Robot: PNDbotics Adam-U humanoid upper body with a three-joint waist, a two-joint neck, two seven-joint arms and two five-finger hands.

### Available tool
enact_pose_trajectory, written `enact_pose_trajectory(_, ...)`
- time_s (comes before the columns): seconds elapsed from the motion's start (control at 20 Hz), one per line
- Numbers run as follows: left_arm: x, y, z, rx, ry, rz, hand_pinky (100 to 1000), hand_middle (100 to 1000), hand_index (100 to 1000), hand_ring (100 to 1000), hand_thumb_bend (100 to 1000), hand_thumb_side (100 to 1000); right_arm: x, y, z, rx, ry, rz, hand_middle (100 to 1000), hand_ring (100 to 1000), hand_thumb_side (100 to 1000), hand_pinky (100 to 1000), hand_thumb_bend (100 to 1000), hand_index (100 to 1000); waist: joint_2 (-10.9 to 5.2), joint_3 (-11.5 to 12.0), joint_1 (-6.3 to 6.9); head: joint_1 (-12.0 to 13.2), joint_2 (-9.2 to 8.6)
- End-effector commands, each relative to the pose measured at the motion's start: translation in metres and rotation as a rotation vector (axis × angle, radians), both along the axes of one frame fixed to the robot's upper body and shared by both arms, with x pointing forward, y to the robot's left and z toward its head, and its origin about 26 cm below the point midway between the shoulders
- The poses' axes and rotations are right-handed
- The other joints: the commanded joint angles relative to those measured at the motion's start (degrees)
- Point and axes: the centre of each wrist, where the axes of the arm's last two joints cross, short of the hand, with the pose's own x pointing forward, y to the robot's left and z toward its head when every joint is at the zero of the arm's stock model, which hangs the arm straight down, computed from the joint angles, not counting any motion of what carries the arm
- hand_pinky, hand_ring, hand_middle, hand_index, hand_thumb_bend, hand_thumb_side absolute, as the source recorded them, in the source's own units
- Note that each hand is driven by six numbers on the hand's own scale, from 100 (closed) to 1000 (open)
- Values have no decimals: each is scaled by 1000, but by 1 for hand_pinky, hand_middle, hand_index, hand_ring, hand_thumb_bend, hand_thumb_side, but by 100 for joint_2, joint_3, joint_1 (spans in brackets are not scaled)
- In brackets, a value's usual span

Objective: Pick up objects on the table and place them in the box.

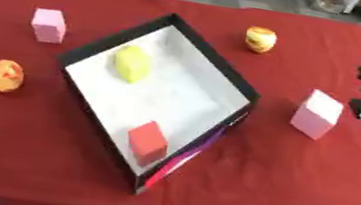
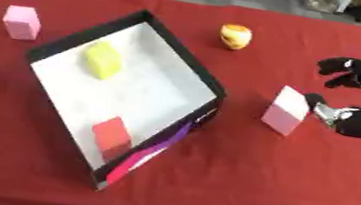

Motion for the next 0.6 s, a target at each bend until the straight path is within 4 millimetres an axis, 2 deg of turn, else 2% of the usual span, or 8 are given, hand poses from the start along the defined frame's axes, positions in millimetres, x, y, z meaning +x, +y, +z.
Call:
enact_pose_trajectory(0.05,0,3,9,37,-14,-5,718,821,862,768,237,830,-1,3,11,-94,-14,-19,839,830,294,921,477,922,-125,7,8,-29,60)
enact_pose_trajectory(0.1,0,3,9,37,-13,-5,718,821,862,768,237,831,-1,4,10,-108,-10,-27,832,826,268,918,535,919,-122,14,11,-29,69)
enact_pose_trajectory(0.15,0,3,9,37,-13,-6,718,821,862,768,236,831,-1,5,8,-121,-7,-34,829,823,251,916,556,917,-118,20,14,-28,74)
enact_pose_trajectory(0.25,0,3,9,37,-11,-7,718,821,861,768,236,832,-1,7,6,-144,-14,-40,823,818,225,915,535,913,-109,30,18,-20,78)
enact_pose_trajectory(0.45,0,2,8,34,-7,-10,717,821,860,768,237,834,-2,9,1,-169,-41,-41,811,811,110,920,449,896,-96,39,11,-16,81)
enact_pose_trajectory(0.6,1,1,7,31,-4,-16,717,819,859,768,238,835,-2,11,-5,-167,-22,-39,811,813,102,926,447,891,-92,55,5,-28,86)
